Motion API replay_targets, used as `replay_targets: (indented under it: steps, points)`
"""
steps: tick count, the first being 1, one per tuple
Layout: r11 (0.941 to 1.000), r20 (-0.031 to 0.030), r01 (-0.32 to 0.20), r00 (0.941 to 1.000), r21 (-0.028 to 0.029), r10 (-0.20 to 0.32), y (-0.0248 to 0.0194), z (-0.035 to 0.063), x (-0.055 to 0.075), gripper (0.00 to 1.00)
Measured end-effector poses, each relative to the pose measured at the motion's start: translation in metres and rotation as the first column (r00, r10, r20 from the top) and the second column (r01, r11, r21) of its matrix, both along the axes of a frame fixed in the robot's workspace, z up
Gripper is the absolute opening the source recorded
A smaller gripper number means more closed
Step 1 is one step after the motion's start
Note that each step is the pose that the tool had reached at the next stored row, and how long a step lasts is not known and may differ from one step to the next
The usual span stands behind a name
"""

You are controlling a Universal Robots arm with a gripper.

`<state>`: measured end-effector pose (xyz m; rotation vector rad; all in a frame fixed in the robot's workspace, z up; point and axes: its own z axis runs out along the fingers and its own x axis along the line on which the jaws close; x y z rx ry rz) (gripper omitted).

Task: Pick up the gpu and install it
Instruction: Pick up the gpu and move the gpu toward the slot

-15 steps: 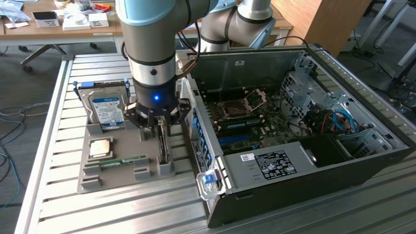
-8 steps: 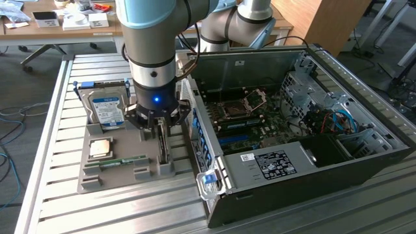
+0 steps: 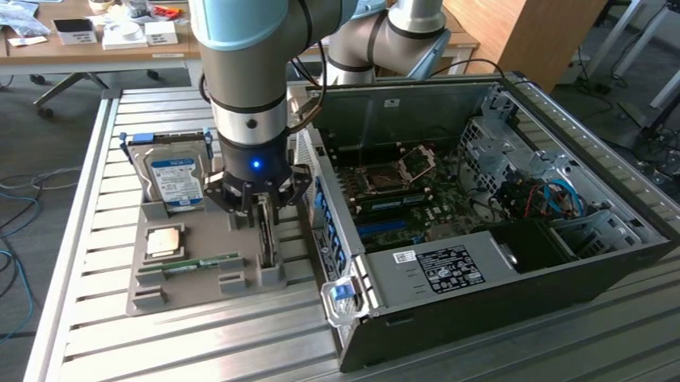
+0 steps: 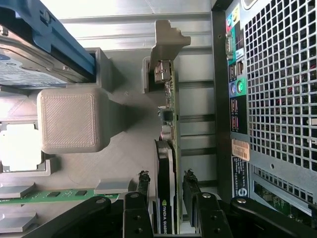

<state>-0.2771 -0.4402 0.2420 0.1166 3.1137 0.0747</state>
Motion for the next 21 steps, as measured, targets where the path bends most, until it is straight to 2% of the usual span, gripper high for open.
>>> replay_targets:
  steps: [5, 8, 21]
  points:
    - [1.0000, -0.0002, 0.000, 1.0000, 0.0000, 0.000, 0.0000, -0.0014, 0.0000, 0.42]
    - [1.0000, 0.0000, 0.000, 1.0000, 0.0032, 0.000, 0.0024, -0.0022, -0.0001, 0.42]
    - [1.0000, -0.0002, 0.000, 1.0000, 0.0031, 0.000, 0.0031, -0.0068, -0.0001, 0.42]
